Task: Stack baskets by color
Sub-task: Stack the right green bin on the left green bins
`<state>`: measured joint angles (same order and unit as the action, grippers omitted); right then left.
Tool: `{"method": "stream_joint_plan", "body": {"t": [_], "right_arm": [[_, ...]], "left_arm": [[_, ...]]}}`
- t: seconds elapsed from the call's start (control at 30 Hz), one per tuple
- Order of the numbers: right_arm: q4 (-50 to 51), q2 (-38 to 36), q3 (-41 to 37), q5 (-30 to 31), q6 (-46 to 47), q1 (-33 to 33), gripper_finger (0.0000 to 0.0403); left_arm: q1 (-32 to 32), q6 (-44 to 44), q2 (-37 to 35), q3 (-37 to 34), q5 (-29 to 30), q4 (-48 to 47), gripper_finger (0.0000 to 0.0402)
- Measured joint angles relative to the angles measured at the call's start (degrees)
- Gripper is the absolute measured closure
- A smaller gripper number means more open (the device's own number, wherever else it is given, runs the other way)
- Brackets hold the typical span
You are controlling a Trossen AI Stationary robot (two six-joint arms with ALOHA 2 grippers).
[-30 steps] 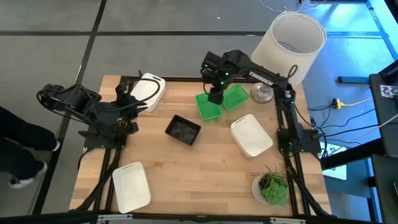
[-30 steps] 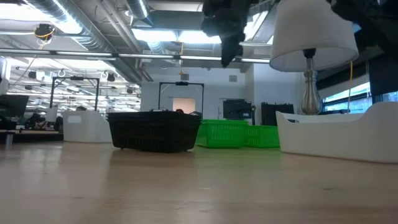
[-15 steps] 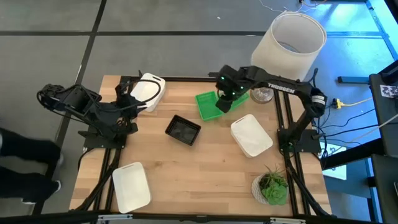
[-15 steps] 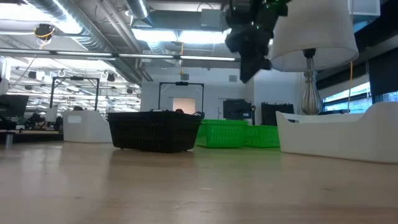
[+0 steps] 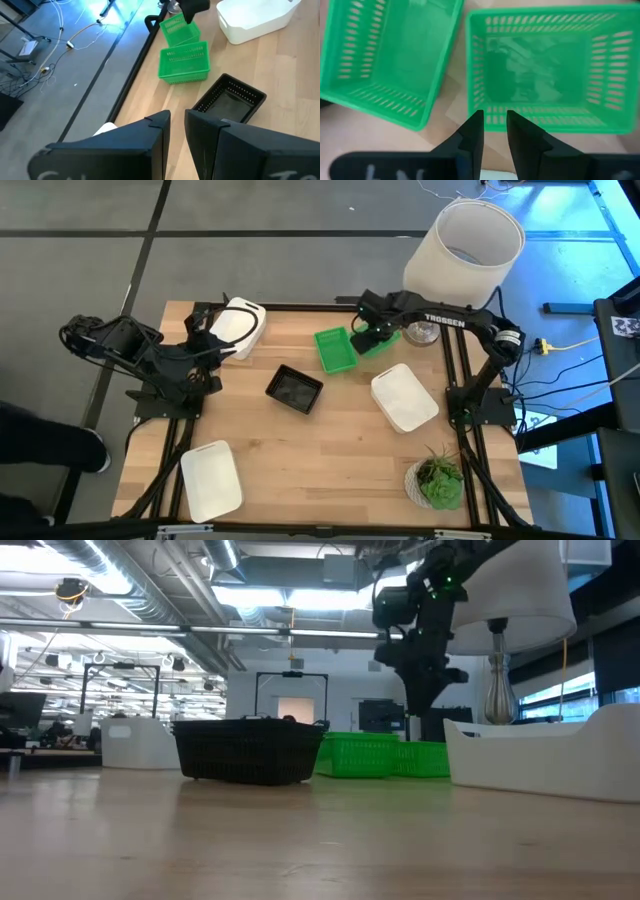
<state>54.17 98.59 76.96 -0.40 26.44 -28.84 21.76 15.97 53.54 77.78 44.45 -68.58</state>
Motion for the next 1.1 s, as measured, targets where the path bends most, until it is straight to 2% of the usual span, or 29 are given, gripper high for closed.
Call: {"method": "stream_joint_plan", "body": {"t": [0.1,0.57,1.1], "right_arm": [[-3.90,0.00,-2.47,-2.09,-1.56,0.00,0.0320],[-14.51,0.04,-9.73,-2.37,-4.49,0.28,0.0320],[-15.14,1.38,-9.87,-3.75,-6.16,0.86,0.0320]], "left_arm": [[0.00,0.00,0.00,0.00,0.00,0.00,0.0351],[0.00,0.20,0.00,0.00,0.02,0.02,0.0351],[0.00,0.42,0.02,0.00,0.04,0.04,0.0351]]}}
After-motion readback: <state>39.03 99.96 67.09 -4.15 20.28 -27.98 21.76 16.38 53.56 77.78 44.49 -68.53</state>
